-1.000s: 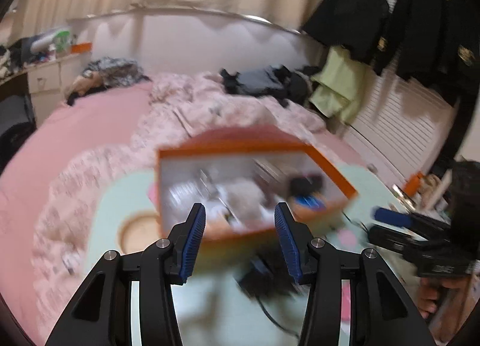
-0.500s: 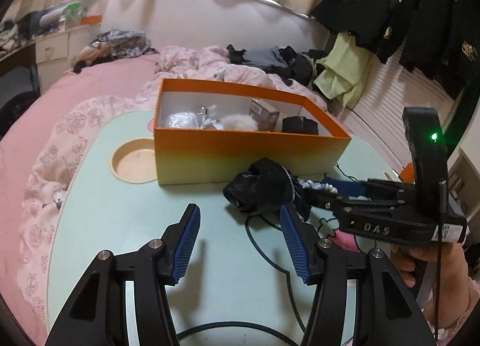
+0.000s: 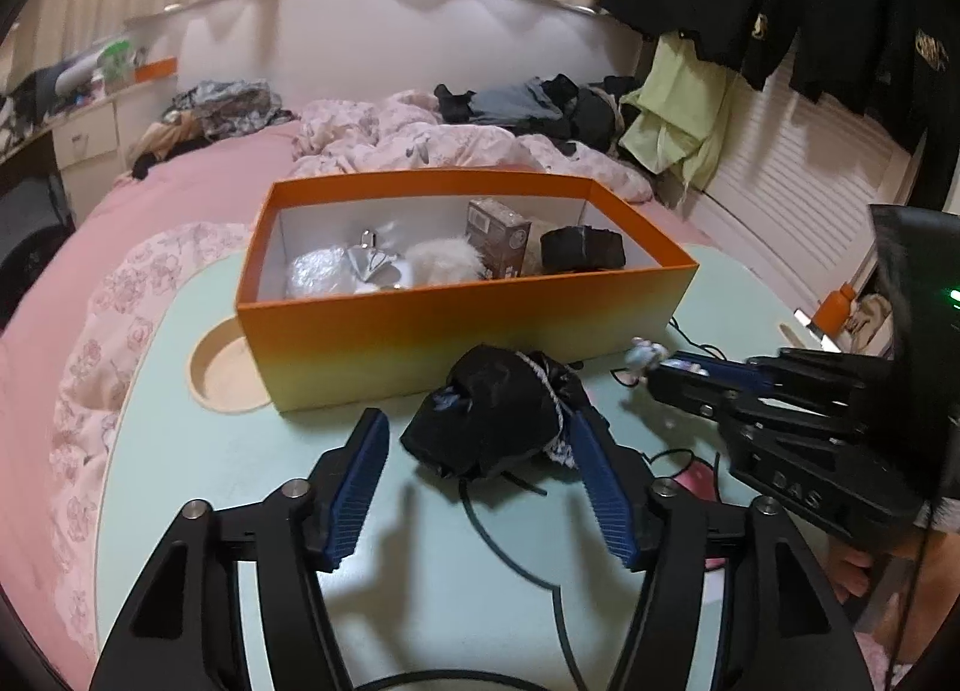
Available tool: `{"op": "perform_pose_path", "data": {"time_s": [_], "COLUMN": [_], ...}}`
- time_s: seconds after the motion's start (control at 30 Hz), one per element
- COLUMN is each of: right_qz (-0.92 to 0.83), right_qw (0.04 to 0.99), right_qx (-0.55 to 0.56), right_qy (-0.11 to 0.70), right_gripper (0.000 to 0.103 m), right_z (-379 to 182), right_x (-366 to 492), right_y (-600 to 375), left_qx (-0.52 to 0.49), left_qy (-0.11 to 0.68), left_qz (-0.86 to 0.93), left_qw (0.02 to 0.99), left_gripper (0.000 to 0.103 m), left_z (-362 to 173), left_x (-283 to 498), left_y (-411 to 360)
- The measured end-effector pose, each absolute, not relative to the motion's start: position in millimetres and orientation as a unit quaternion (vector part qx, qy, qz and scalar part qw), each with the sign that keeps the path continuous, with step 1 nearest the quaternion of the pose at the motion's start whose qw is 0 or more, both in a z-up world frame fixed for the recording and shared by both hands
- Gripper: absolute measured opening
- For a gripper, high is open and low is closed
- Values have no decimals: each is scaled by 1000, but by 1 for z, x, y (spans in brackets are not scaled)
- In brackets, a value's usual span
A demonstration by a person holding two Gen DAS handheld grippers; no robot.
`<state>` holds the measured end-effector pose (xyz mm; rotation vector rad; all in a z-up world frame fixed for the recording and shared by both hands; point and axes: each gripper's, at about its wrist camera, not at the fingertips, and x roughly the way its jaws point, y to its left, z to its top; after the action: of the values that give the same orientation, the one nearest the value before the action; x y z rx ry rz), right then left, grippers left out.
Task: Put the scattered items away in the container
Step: 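Grasp the black bag with the left gripper while the right grasps the bead keychain, then carry the black bag and bead keychain into the orange box and open both grippers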
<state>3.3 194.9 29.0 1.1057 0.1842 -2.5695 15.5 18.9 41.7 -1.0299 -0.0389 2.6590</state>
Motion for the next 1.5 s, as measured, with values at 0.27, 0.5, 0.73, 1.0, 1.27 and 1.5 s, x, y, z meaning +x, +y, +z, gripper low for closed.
{"op": "perform_pose_path", "data": {"time_s": [0.27,0.5,0.73,1.0,1.27,1.5], "right_qz": [-911,-915,-917,-918,-922,-926], "right_qw": [142,132,132,130,135,153], "right_qx": [377,368,363,360,345,329], "right_qy": [87,99,101,106,115,103], "right_gripper": [14,14,14,14,14,14], "right_z": [34,37,39,40,50,79], "right_x": [13,19,21,24,28,13], "right_y": [203,206,206,203,197,193], "left_qx": [-386,-413,-405,-372,-317,-289], "left_qy": [30,27,-10,-65,-57,-28], "left_qz": [913,901,902,911,932,944], "left_qw": [126,128,147,165,166,157], "left_gripper": [77,77,36,35,35,35], "left_z": [34,25,25,53,107,144], "left_x": [-6,-18,-7,16,26,9], "left_y": [43,49,40,14,0,3]}}
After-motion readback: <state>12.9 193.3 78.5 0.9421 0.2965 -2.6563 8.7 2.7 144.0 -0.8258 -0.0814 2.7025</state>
